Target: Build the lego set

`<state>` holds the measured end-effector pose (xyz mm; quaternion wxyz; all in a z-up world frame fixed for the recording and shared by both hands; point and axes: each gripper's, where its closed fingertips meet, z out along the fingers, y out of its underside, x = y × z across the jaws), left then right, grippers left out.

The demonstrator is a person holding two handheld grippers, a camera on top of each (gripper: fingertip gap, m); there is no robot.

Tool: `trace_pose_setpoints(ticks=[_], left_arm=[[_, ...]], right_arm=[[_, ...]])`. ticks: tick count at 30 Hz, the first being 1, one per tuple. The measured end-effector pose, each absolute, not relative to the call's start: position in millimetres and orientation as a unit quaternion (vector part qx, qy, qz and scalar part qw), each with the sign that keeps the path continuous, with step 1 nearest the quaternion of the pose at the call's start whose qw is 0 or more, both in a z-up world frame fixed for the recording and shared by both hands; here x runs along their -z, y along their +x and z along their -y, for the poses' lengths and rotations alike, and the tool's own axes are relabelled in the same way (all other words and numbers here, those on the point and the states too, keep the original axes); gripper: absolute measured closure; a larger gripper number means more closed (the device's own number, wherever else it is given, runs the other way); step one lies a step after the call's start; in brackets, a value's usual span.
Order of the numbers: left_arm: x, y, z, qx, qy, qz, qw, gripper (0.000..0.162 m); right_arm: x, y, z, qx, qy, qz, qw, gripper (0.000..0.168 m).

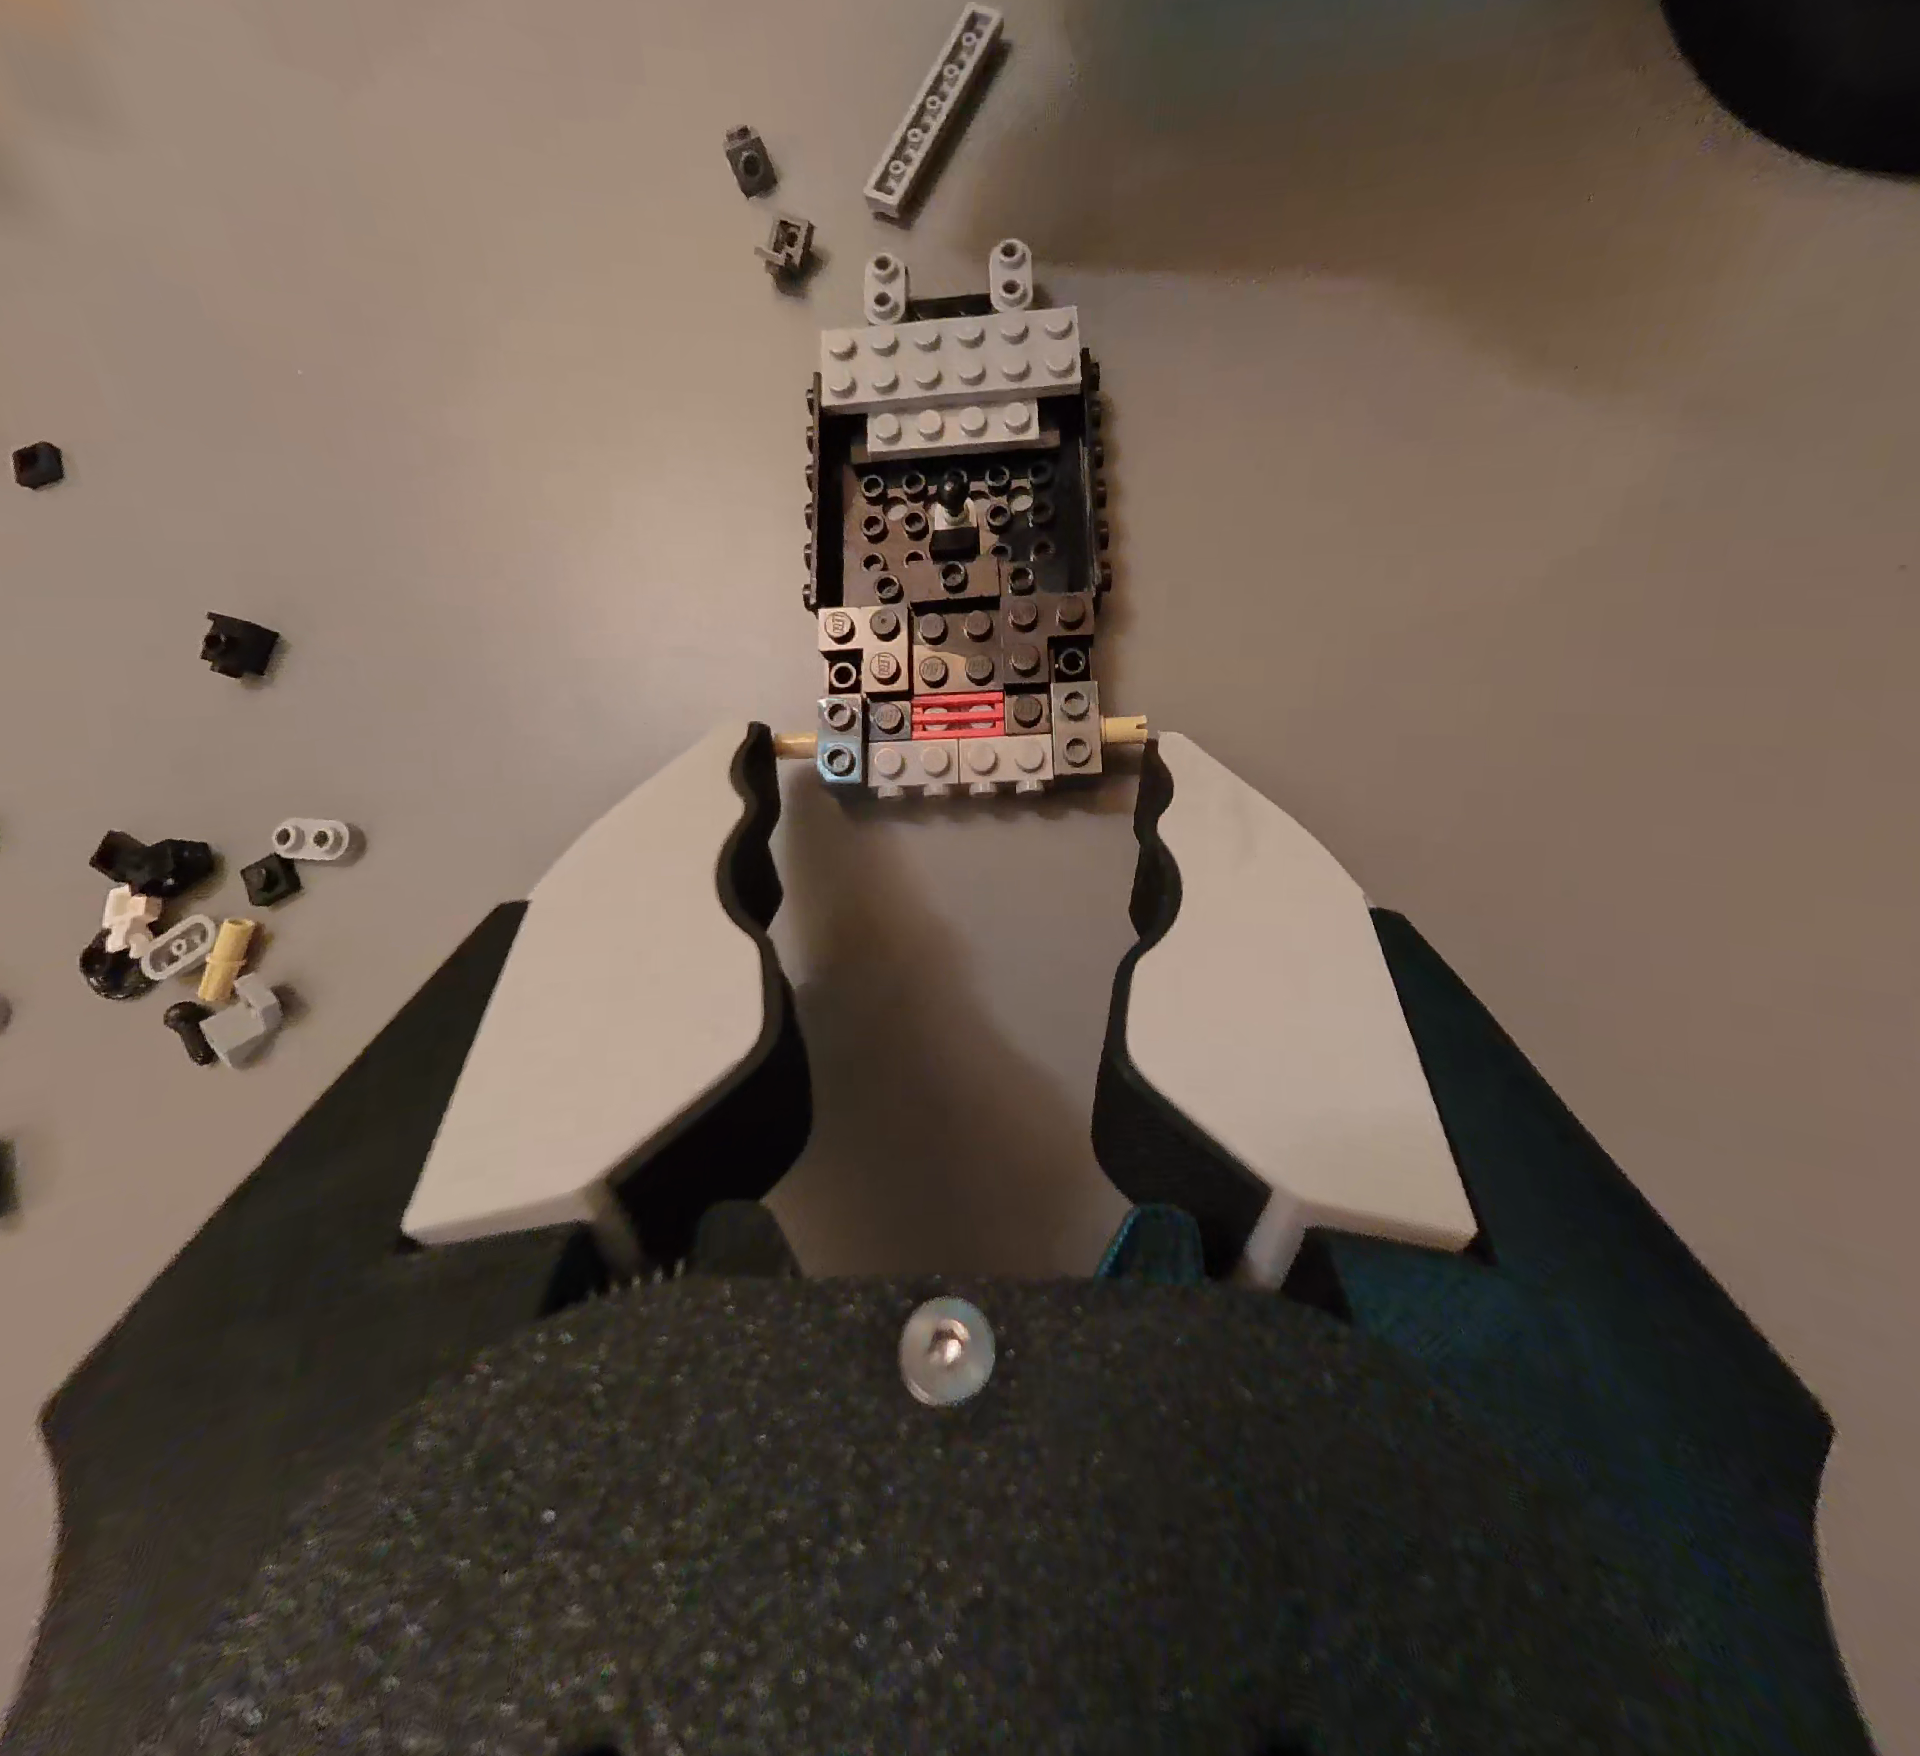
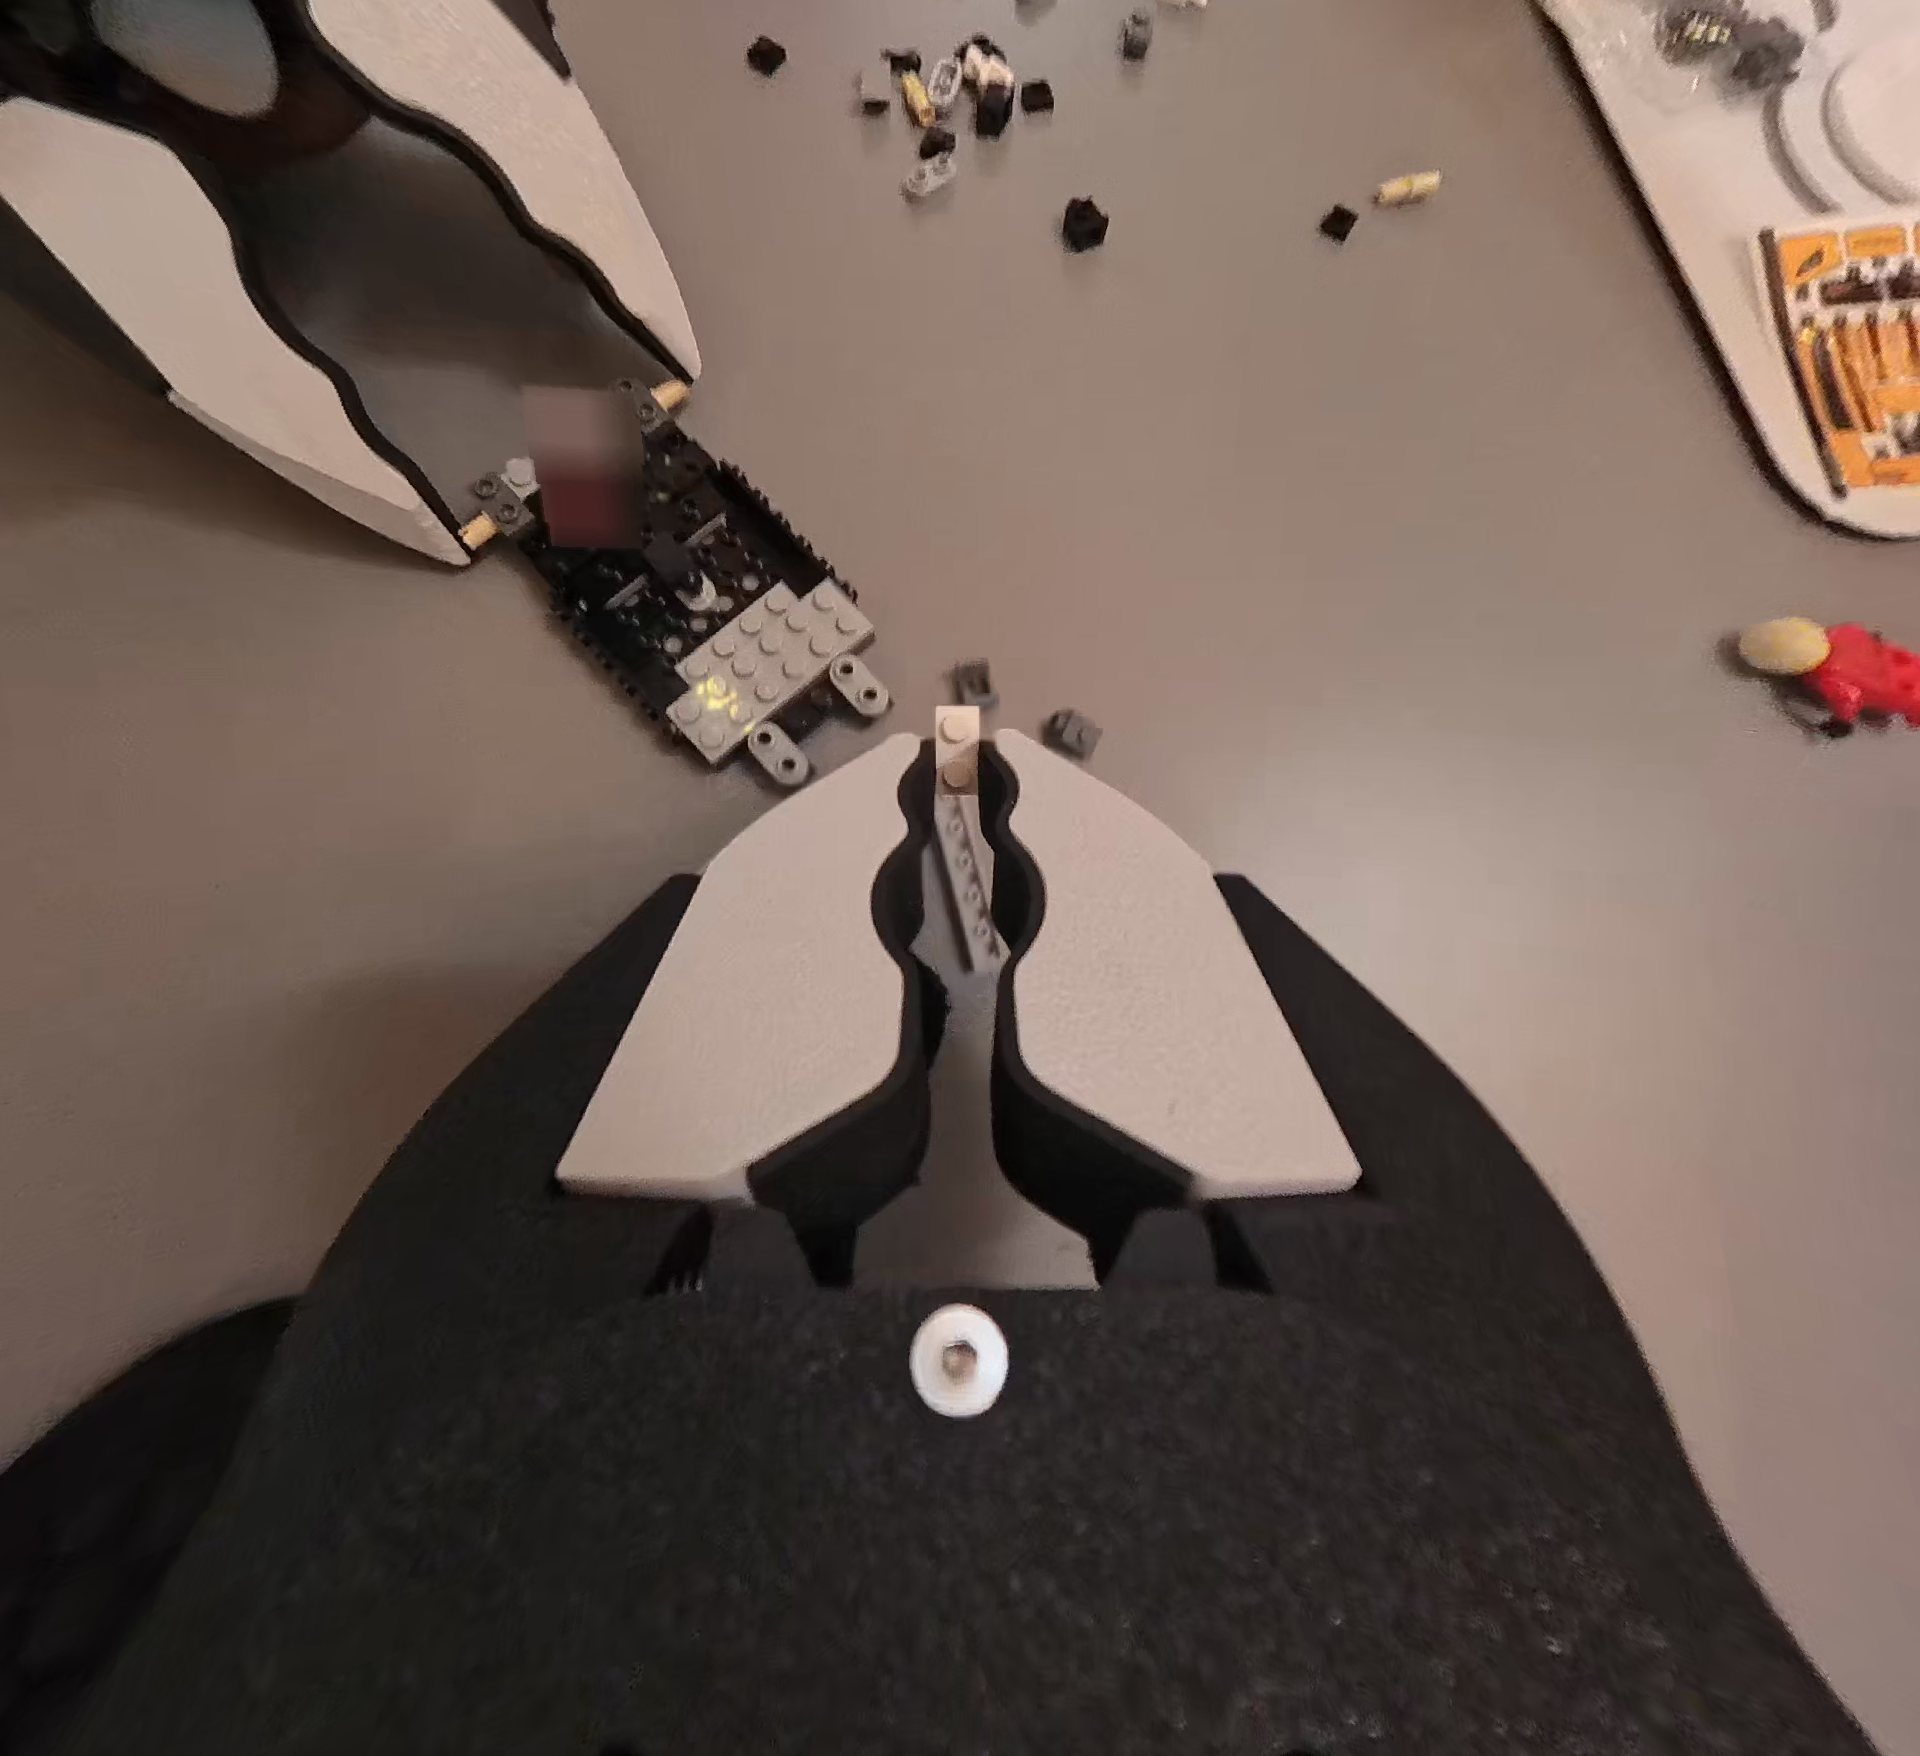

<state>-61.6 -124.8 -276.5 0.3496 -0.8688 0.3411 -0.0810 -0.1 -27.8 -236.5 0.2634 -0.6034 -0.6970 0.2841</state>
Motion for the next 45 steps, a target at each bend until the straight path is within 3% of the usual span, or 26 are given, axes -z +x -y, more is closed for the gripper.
trace_pose_setpoints(ticks=[14,22,31,36,45], left_arm=[[277,-69,122,0.074,-0.873,-0.328,0.354,0.096],[277,-70,121,0.081,-0.873,-0.322,0.357,0.096],[278,-69,121,0.087,-0.872,-0.322,0.358,0.096],[278,-69,121,0.088,-0.871,-0.323,0.359,0.096],[277,-66,124,0.101,-0.868,-0.333,0.355,0.092]], right_arm=[[272,18,57,-0.245,-0.59,0.738,0.216,0.161],[253,16,60,-0.302,-0.592,0.713,0.225,0.139],[271,16,67,-0.29,-0.59,0.728,0.196,0.117],[253,12,59,-0.322,-0.591,0.702,0.234,0.119],[238,20,14,-0.323,-0.629,0.632,0.318,0.14]])
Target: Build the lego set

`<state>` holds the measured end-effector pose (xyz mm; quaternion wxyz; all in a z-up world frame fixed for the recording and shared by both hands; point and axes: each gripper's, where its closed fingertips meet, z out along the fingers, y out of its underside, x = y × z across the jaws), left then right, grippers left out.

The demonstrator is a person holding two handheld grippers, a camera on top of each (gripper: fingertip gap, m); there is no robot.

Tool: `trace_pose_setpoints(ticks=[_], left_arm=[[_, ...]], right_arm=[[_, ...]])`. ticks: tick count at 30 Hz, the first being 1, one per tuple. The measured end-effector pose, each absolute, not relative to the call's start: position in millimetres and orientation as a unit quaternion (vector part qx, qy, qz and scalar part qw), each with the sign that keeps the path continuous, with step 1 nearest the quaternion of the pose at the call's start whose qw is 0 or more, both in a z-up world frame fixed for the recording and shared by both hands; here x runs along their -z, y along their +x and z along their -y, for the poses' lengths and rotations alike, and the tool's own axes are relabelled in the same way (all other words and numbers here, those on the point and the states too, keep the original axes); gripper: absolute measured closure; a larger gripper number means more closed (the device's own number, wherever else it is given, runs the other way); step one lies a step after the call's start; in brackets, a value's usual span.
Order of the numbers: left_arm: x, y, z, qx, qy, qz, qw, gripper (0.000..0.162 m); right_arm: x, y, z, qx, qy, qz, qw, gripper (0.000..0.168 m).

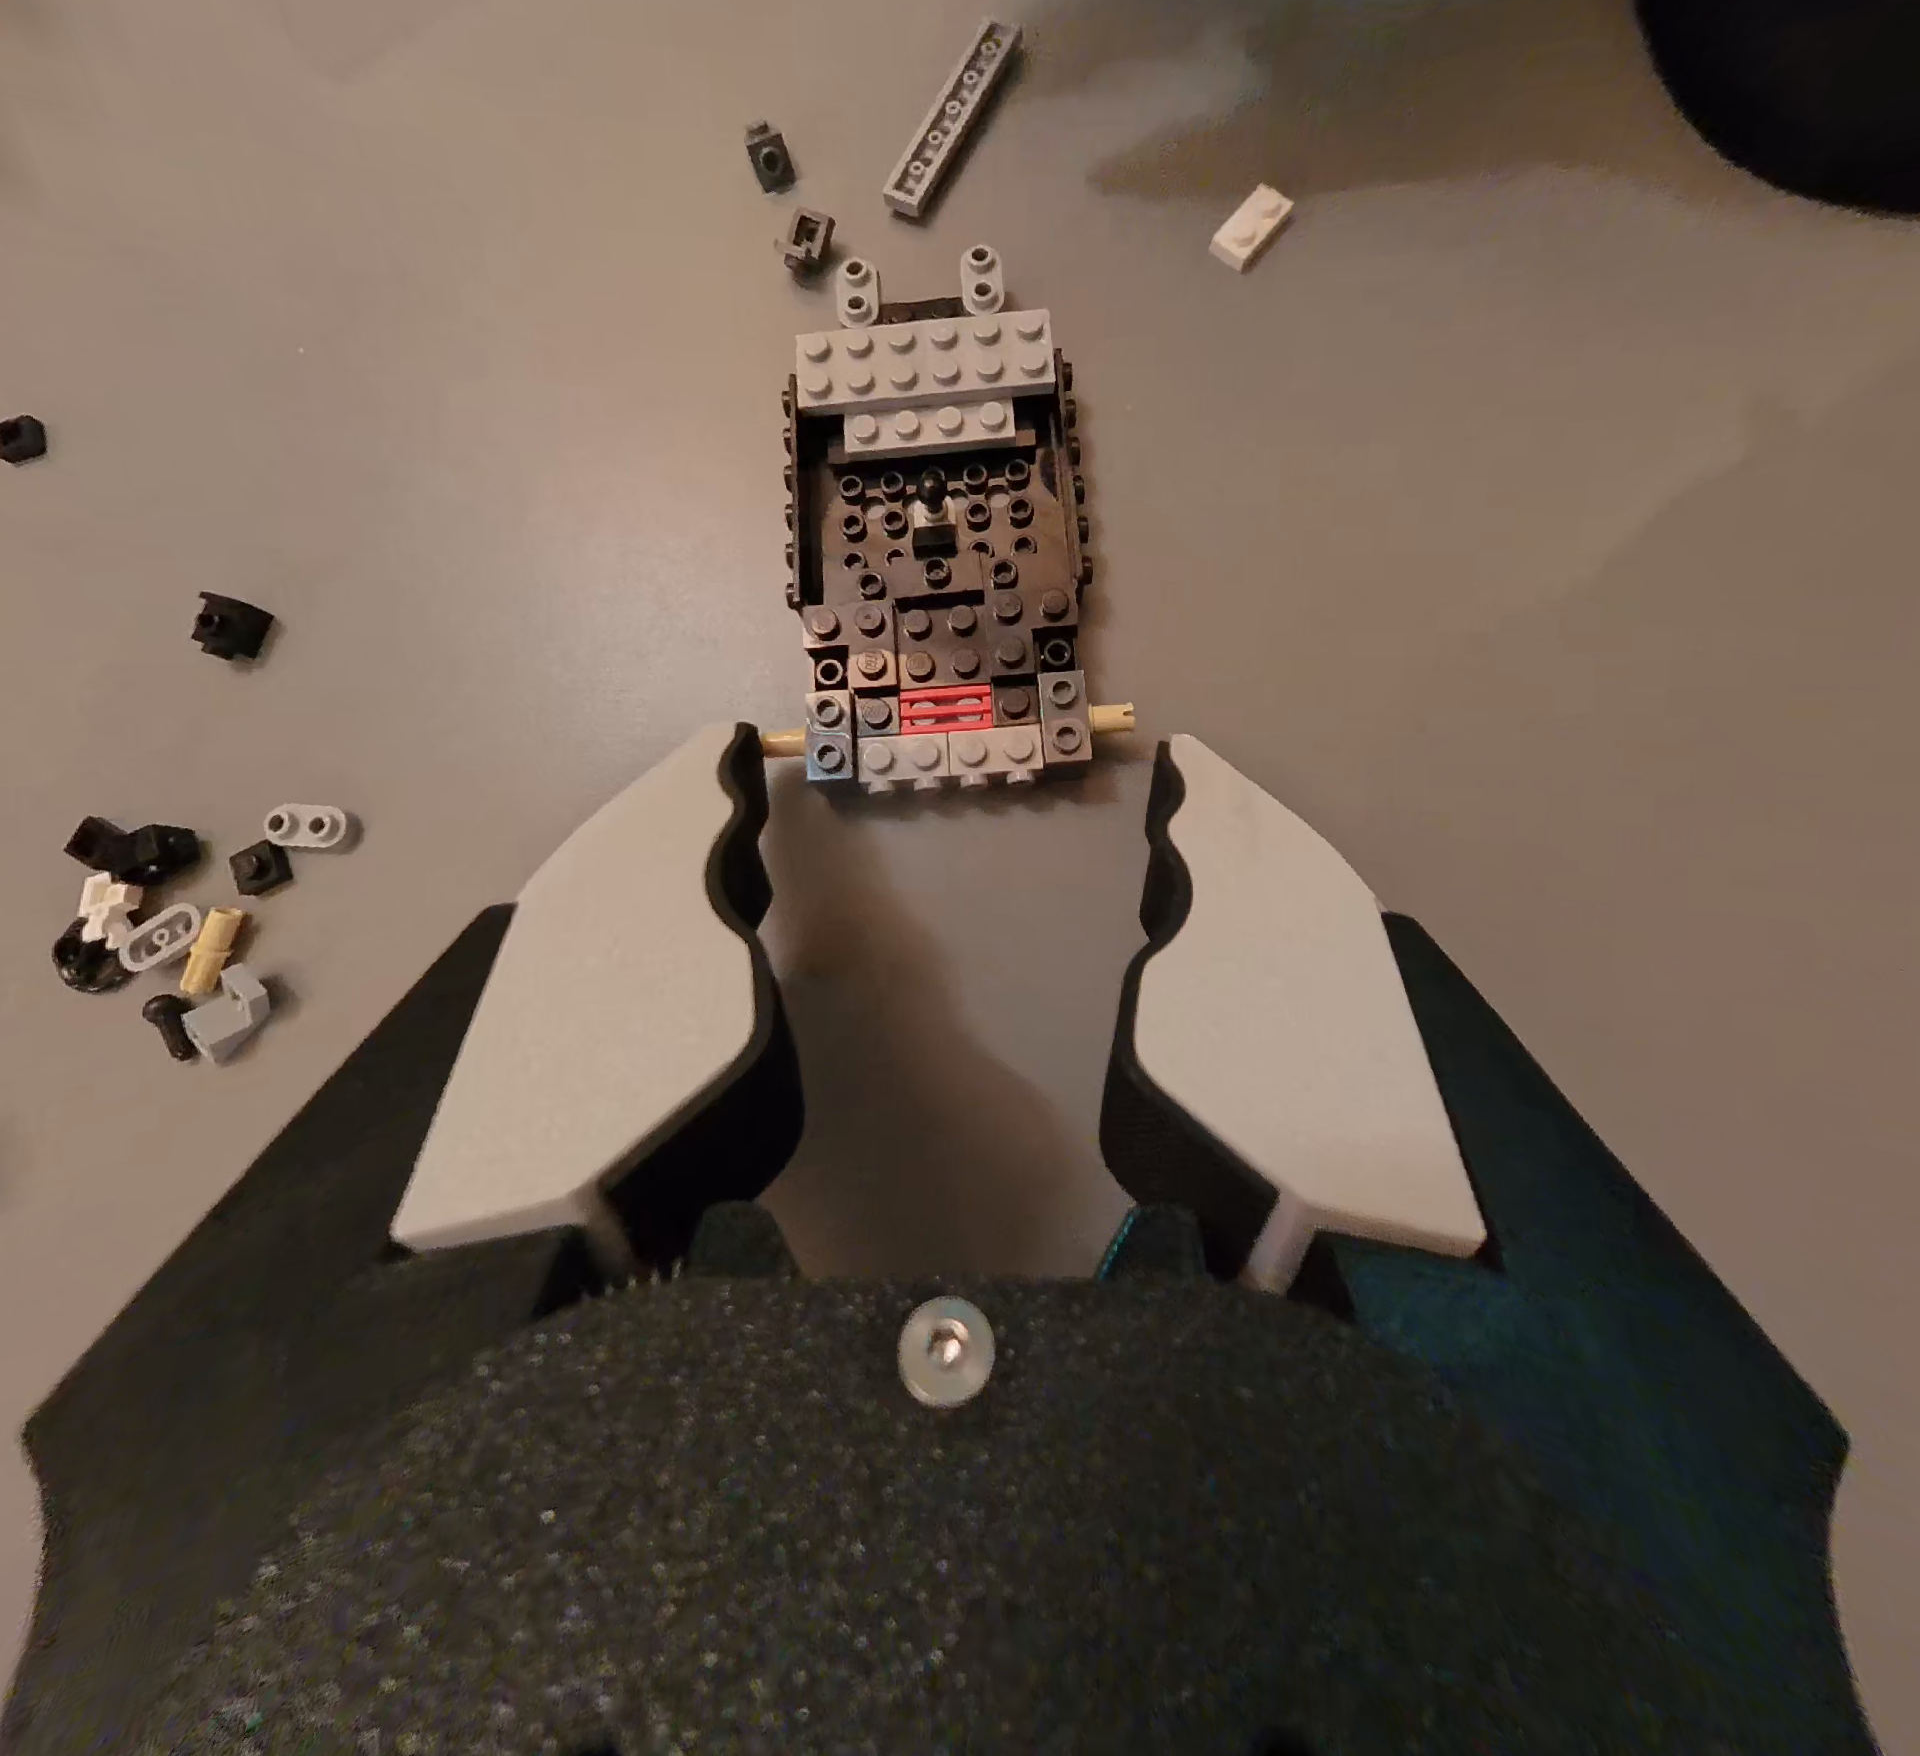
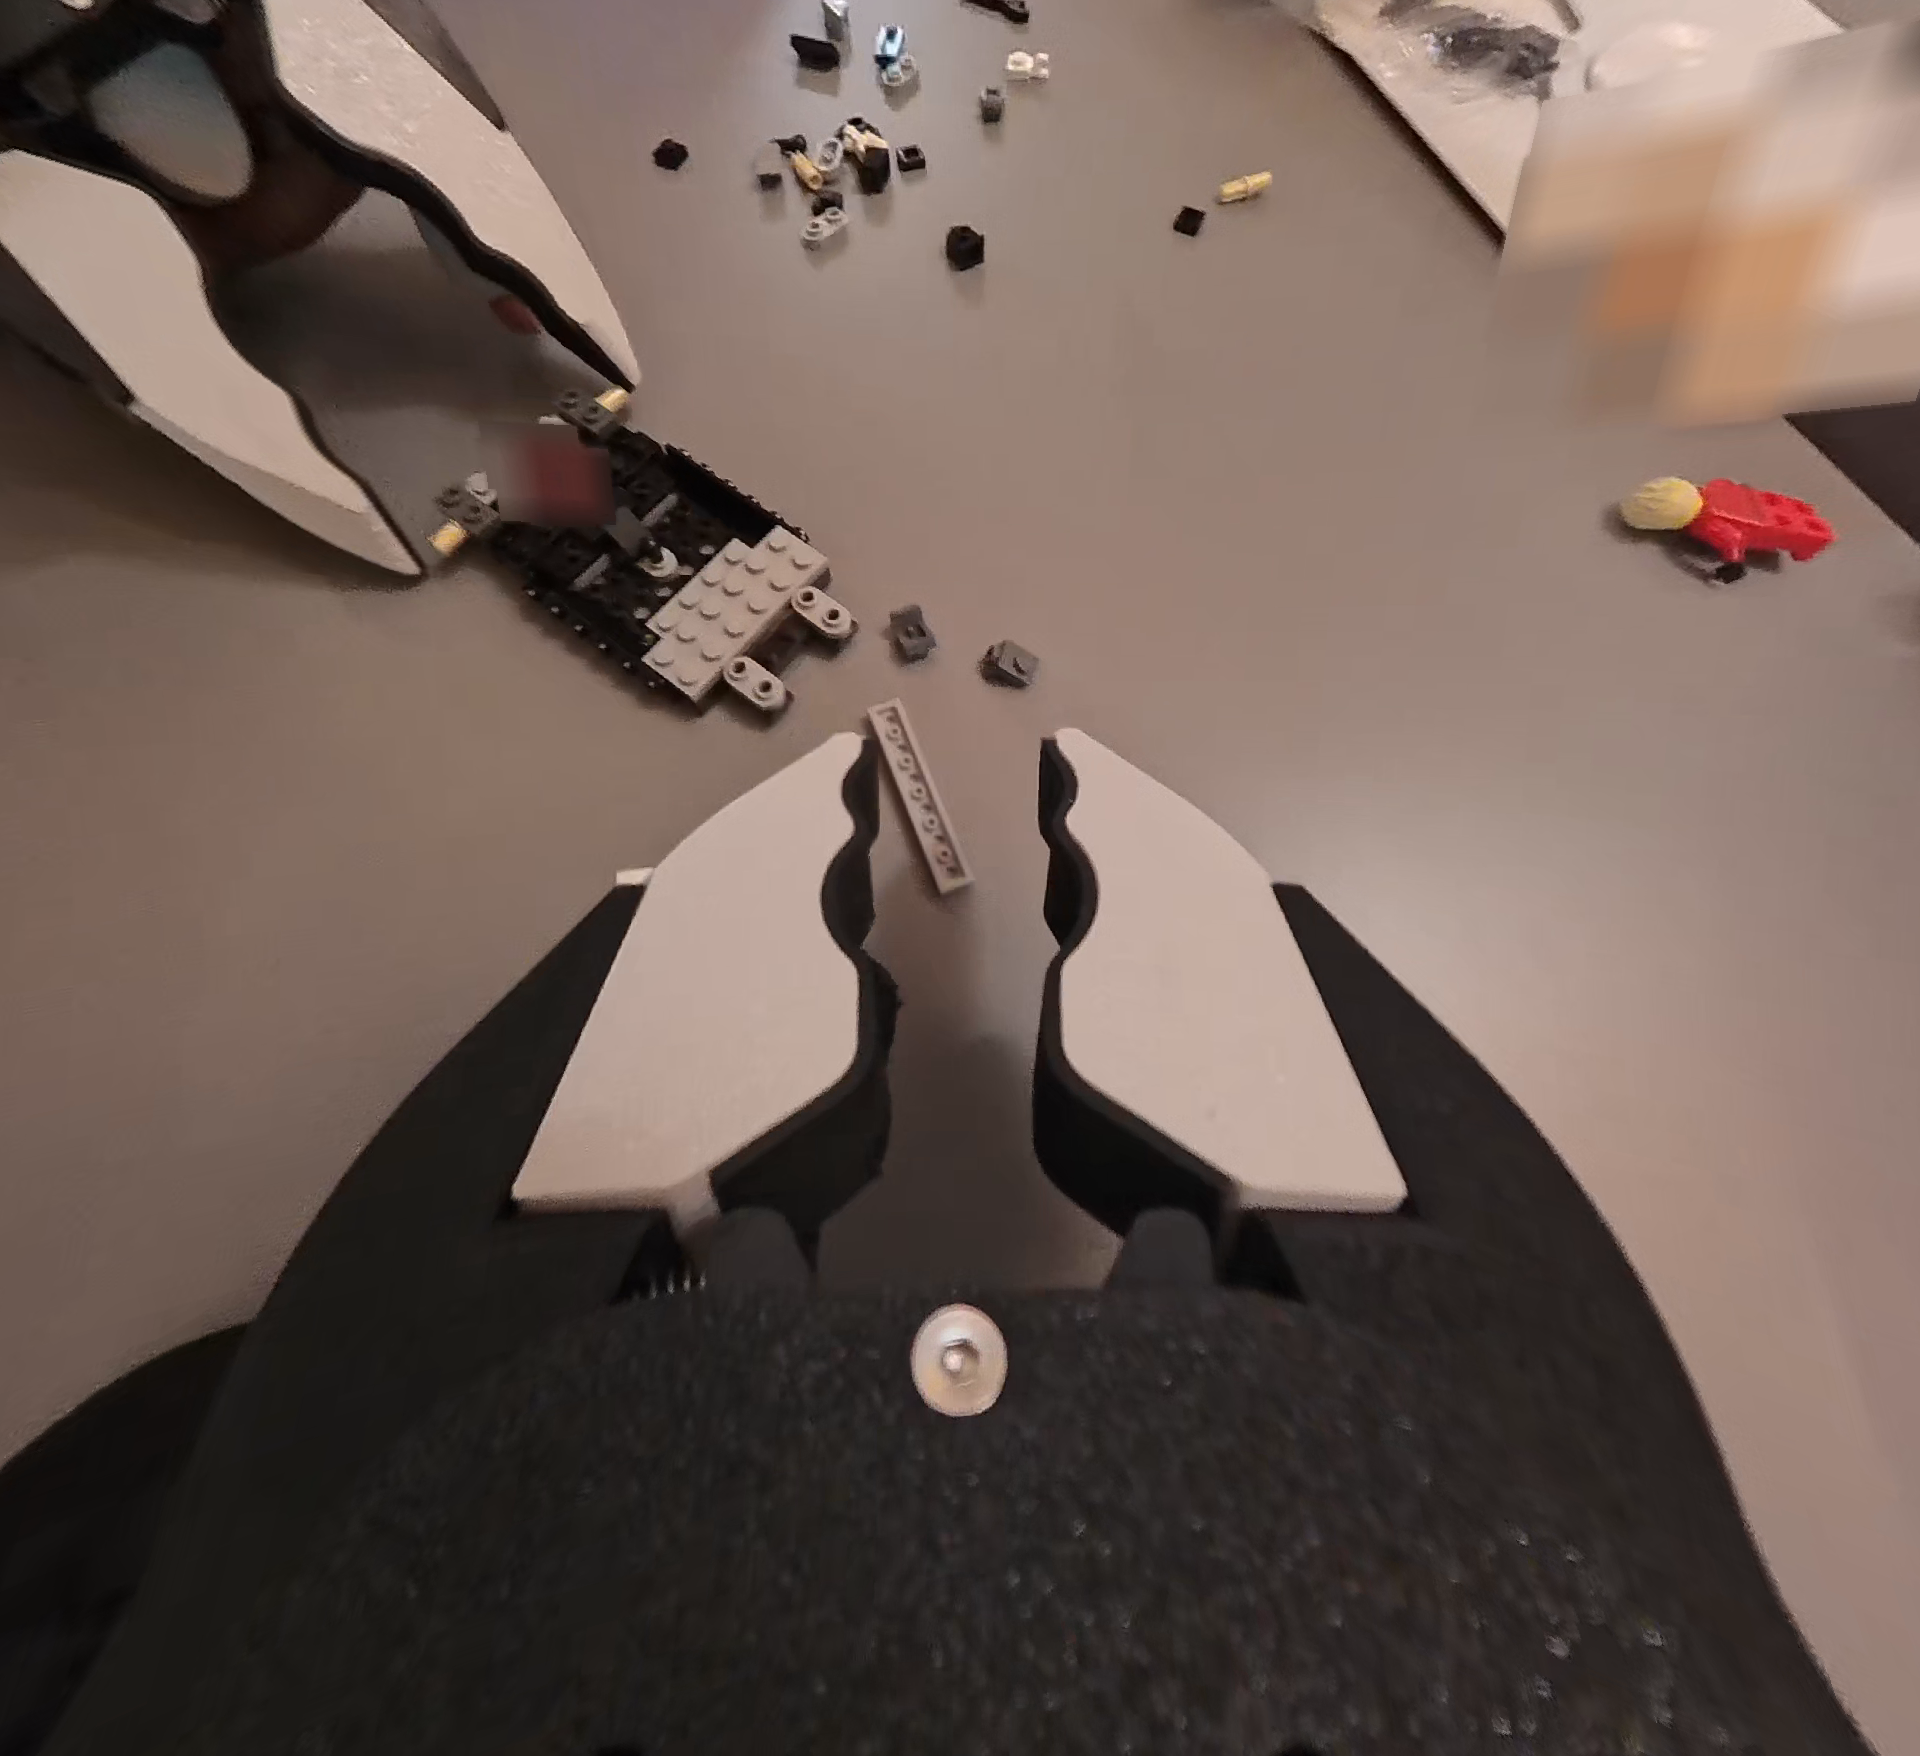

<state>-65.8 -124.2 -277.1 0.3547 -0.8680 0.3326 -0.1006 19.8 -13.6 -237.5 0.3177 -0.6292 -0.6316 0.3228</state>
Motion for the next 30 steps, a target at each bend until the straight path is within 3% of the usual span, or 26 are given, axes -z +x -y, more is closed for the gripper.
trace_pose_setpoints(ticks=[9,14,17,24,30], left_arm=[[264,-64,123,0.144,-0.854,-0.327,0.378,0.091],[243,-65,114,0.165,-0.831,-0.305,0.435,0.097],[231,-71,107,0.159,-0.817,-0.288,0.473,0.106],[209,-89,98,0.137,-0.795,-0.251,0.534,0.146],[209,-96,96,0.121,-0.799,-0.241,0.538,0.157]], right_arm=[[259,21,12,-0.303,-0.63,0.646,0.306,0.14],[265,21,14,-0.296,-0.627,0.654,0.302,0.14],[264,20,14,-0.302,-0.626,0.653,0.303,0.14],[265,19,14,-0.294,-0.623,0.656,0.308,0.14],[261,20,12,-0.285,-0.621,0.655,0.322,0.143]])
